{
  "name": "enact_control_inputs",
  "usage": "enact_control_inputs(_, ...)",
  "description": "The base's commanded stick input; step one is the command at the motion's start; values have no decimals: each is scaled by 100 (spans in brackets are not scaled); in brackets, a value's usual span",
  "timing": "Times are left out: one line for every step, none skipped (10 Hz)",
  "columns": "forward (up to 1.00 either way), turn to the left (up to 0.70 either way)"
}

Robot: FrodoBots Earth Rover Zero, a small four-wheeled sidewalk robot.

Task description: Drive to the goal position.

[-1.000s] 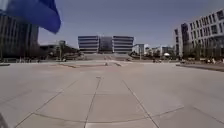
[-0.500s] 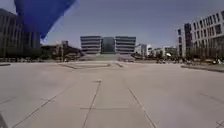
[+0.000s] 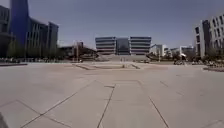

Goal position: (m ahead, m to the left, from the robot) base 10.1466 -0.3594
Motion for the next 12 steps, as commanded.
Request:
enact_control_inputs(100, 0)
enact_control_inputs(100, 0)
enact_control_inputs(100, 0)
enact_control_inputs(100, 0)
enact_control_inputs(100, 0)
enact_control_inputs(100, 0)
enact_control_inputs(100, 0)
enact_control_inputs(100, 0)
enact_control_inputs(100, 0)
enact_control_inputs(100, 0)
enact_control_inputs(100, 0)
enact_control_inputs(100, 0)
